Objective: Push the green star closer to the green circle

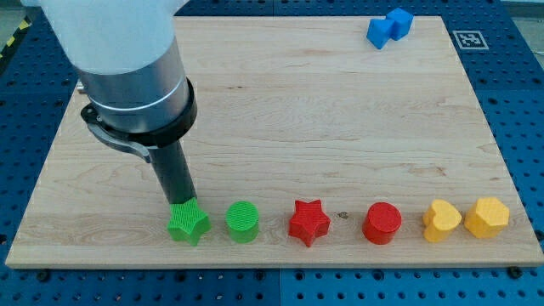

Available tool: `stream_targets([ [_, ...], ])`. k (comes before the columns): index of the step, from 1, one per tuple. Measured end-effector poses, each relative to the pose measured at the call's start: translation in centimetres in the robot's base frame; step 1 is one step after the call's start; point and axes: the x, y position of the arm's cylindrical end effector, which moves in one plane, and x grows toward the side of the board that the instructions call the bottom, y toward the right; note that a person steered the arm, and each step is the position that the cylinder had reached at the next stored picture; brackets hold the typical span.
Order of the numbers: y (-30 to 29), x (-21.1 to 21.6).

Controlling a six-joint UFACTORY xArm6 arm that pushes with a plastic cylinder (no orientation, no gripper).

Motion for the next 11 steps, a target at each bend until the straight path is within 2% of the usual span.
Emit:
stream_targets([
  [2, 0.0, 0.0],
  [4, -4.0, -0.6],
  [6, -5.0, 2.0],
  [8, -4.3, 2.3],
  [11, 0.7, 2.4],
])
